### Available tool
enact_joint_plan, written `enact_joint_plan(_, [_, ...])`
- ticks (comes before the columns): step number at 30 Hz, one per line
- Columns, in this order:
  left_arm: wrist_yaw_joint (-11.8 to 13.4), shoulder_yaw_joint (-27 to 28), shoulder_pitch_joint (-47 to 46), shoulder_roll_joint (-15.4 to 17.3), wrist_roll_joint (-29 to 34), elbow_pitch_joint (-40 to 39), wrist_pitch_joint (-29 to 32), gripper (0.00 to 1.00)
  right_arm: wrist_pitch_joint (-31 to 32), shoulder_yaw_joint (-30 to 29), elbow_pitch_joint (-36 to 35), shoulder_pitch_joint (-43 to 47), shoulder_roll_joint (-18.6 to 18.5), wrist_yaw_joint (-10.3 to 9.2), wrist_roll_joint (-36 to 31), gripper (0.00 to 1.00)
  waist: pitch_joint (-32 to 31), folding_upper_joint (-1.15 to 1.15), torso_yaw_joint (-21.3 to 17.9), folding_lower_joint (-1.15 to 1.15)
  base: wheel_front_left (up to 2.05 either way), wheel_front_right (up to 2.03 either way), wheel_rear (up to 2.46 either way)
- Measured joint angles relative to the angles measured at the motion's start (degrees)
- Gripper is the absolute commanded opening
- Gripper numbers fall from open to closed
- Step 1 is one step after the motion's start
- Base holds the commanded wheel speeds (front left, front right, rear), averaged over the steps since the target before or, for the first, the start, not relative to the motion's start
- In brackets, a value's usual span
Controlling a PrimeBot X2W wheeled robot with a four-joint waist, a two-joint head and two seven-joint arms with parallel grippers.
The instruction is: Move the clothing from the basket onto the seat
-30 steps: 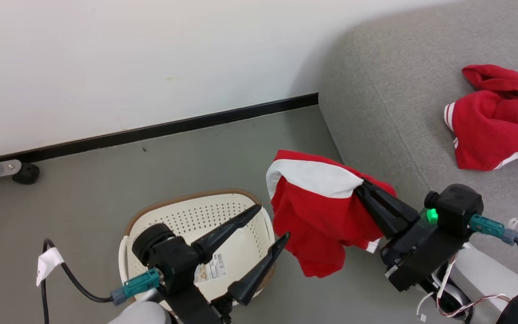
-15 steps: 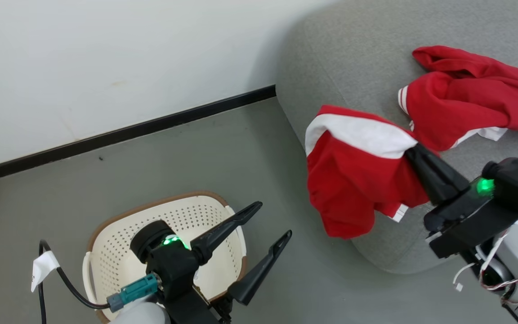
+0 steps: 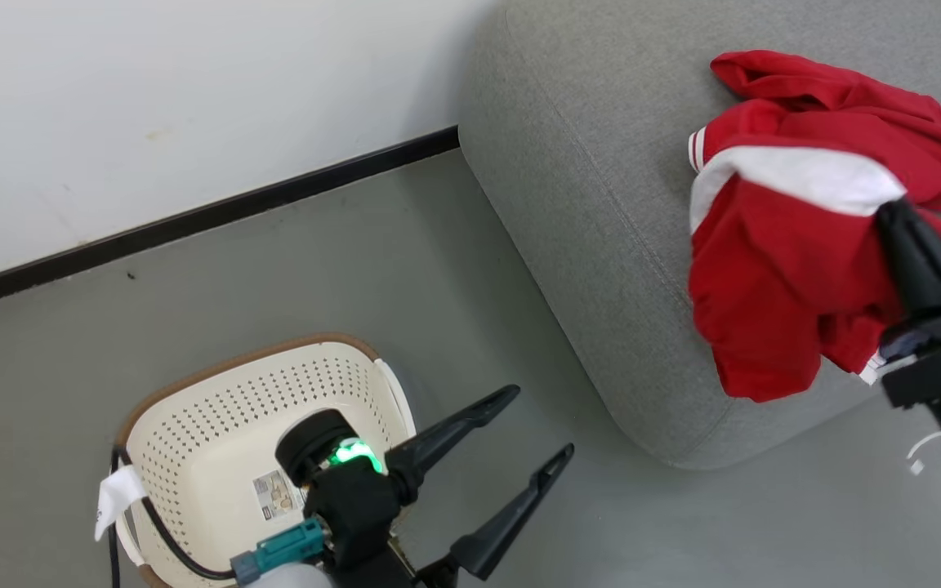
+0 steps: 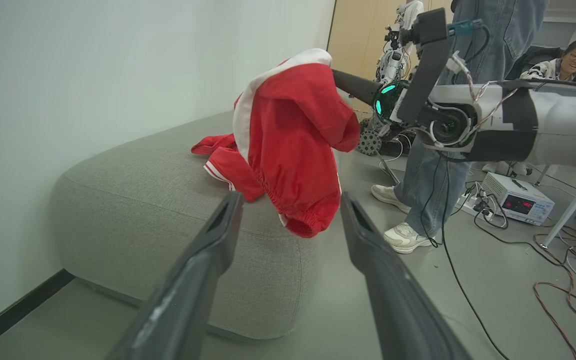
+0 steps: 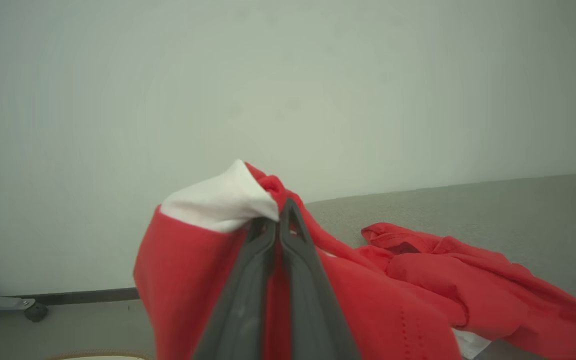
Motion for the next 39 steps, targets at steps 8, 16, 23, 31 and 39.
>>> enact_joint_plan(8, [-0.96,-1.58,-1.71,-1.55,1.43,-0.71,1.37,1.00,0.00,-9.51,5.64,-7.26,-1.94,-0.33,6.20,0.00,2.13,0.00,2.00,0.00,0.00,0.00,0.00])
enact_joint_plan(16, [-1.04,-1.92,-3.21,-0.66,1.96,-2.19,2.98,1.00,0.02,-18.96,14.41,-18.30,-6.34,-3.14,10.85,0.00,5.19,0.00,5.59,0.00,0.00,0.00,0.00])
enact_joint_plan(23, [-1.44,-1.93,-4.10,0.04,2.33,-4.53,4.12,1.00,0.48,-23.96,24.43,-26.00,-10.31,-5.44,12.65,0.00,8.81,0.00,9.00,0.01,0.00,0.00,0.00])
enact_joint_plan(31, [0.31,0.00,-4.03,3.58,2.41,-7.77,4.63,1.00,0.46,-25.35,27.35,-29.18,-10.22,-6.37,13.92,0.00,14.27,0.01,12.39,0.01,0.00,0.00,0.00])
enact_joint_plan(39, [2.18,3.00,-3.93,8.43,2.42,-10.96,5.28,1.00,0.41,-23.94,30.23,-31.43,-6.10,-6.36,14.02,0.00,20.89,0.01,13.67,0.01,0.00,0.00,0.00])
